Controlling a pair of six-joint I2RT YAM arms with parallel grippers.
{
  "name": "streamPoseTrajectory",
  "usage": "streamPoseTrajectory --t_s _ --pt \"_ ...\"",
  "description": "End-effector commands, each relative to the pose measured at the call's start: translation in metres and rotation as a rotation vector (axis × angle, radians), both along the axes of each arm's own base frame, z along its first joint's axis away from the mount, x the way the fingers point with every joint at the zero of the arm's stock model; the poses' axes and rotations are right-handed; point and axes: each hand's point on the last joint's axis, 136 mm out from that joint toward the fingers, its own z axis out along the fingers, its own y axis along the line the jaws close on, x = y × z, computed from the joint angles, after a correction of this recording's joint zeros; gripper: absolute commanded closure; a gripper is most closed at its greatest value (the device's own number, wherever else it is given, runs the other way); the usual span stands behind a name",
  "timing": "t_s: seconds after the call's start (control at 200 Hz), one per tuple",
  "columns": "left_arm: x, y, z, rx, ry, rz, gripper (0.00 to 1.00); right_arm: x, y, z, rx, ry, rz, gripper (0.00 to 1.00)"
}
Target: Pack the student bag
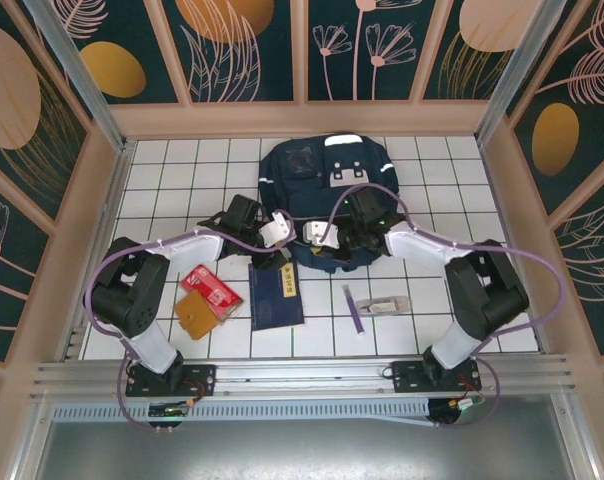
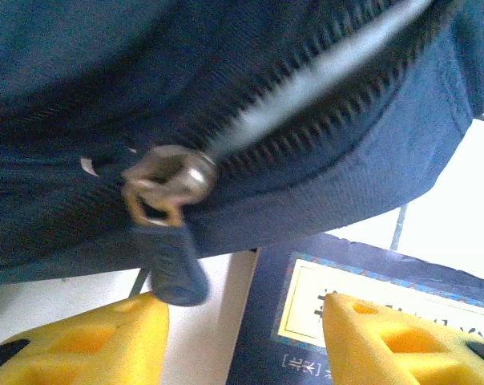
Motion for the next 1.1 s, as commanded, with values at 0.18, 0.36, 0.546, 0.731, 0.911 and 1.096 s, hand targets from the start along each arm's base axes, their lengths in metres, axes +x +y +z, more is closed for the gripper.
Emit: streamPoseTrajectory --t_s 0.18,0.36,0.546,0.731,0.911,1.096 --pt "0.011 -0.014 0.036 -0.11 -0.141 -0.056 0.54 -0.008 0.009 0.037 0.105 -0.114 0.091 1.0" --pt "0.02 -0.012 0.054 -0.142 -0.254 -0.027 0.58 -0.01 0.004 0.029 0.072 -0.12 0.093 1.0" --pt "0.016 -0.01 0.053 -0.139 -0.313 -0.056 0.62 -0.014 0.004 0.035 0.09 -0.128 0.103 1.0" --pt "0.016 -0.017 0.046 -0.15 -0.281 -0.099 0.64 -0.015 0.006 0.04 0.112 -0.127 0.109 1.0" --pt "0.023 -0.017 0.054 -0.157 -0.34 -0.078 0.86 -0.014 0.003 0.038 0.095 -0.137 0.101 1.0" --pt "0.046 0.001 0.062 -0.123 -0.38 0.026 1.0 -0.013 -0.005 0.027 0.045 -0.153 0.077 1.0"
